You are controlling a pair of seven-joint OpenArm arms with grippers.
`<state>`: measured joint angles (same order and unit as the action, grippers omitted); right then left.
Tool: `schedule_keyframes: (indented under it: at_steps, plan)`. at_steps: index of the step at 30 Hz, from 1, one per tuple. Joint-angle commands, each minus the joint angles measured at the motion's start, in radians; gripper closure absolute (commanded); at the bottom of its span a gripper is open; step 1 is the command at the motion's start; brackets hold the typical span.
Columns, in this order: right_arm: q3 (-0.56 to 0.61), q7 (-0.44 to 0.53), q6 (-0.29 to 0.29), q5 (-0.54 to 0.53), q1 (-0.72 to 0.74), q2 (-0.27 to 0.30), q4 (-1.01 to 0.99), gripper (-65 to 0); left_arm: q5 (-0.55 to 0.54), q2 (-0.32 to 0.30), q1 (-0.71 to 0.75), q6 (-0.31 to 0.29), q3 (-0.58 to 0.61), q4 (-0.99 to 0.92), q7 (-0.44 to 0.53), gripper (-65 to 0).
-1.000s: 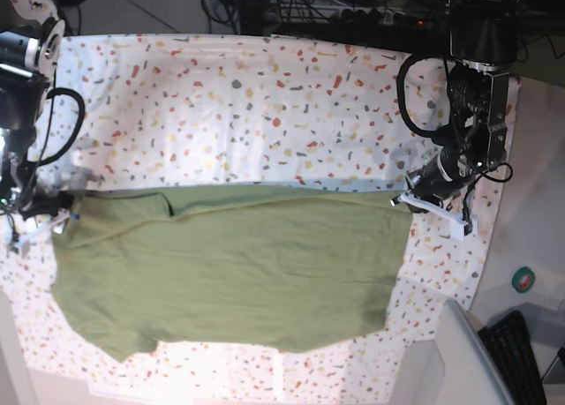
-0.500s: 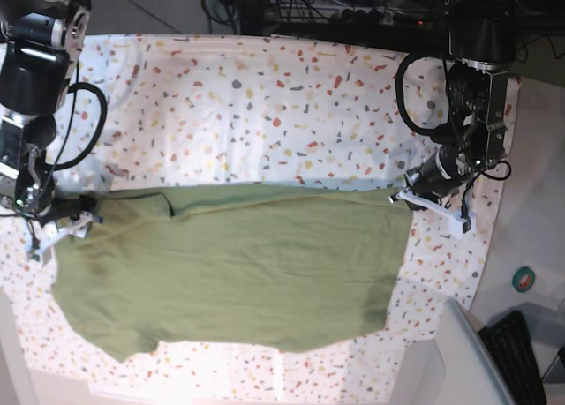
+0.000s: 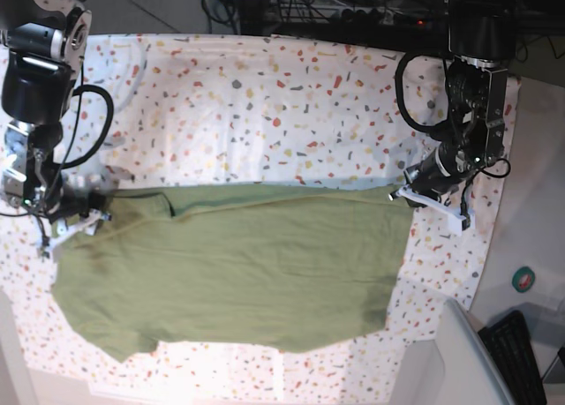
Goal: Layout the t-shirt on the table in an organized manner, then fold the t-shirt properly
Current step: 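Lower the shirt flat and pull its edge taut with both grippers, then regrasp the shirt edge with both grippers and drag it to straighten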
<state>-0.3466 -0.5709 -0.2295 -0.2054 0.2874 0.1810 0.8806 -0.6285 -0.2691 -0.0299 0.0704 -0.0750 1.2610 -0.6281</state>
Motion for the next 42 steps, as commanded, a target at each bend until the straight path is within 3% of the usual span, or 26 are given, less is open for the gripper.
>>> schedule_keyframes:
  at_steps: [1,4,7,12,18,22,26,40,42]
  plan:
    - [-0.006,0.015,-0.012,-0.007,0.025,0.012,0.018,-26.7,-0.003,-0.009,-0.014,-0.008,-0.004,0.016,0.017,0.0]
    - [-0.012,0.012,-0.012,-0.007,0.023,0.012,0.021,0.0,-0.003,-0.009,-0.014,-0.008,-0.004,0.016,0.015,0.0]
    - [-0.013,-0.018,-0.012,-0.009,0.000,0.012,0.064,0.0,-0.003,-0.009,-0.012,-0.008,-0.004,0.024,0.014,0.0]
    - [-0.013,-0.176,-0.012,-0.009,-0.107,0.010,0.317,0.0,-0.003,-0.012,0.046,-0.008,-0.007,0.081,0.018,0.0]
    - [-0.033,-0.277,-0.012,-0.009,-0.322,-0.031,0.674,0.0,-0.003,-0.017,0.163,-0.008,-0.018,0.162,0.018,0.0]
    - [-0.108,-0.321,-0.012,-0.009,-0.443,-0.088,0.814,0.0,-0.003,-0.019,0.221,-0.005,-0.019,0.196,0.021,0.0]
    - [-0.148,-0.286,-0.012,-0.009,-0.518,-0.127,0.820,0.0,-0.001,-0.025,0.242,-0.004,-0.019,0.205,0.030,0.0]
    - [-0.154,-0.262,-0.012,-0.009,-0.675,-0.131,0.842,0.0,-0.001,-0.032,0.365,-0.002,-0.019,0.309,0.069,0.0]
    - [-0.154,-0.262,-0.012,-0.009,-0.696,-0.154,0.880,0.0,-0.001,-0.032,0.371,-0.002,-0.019,0.313,0.067,0.0]
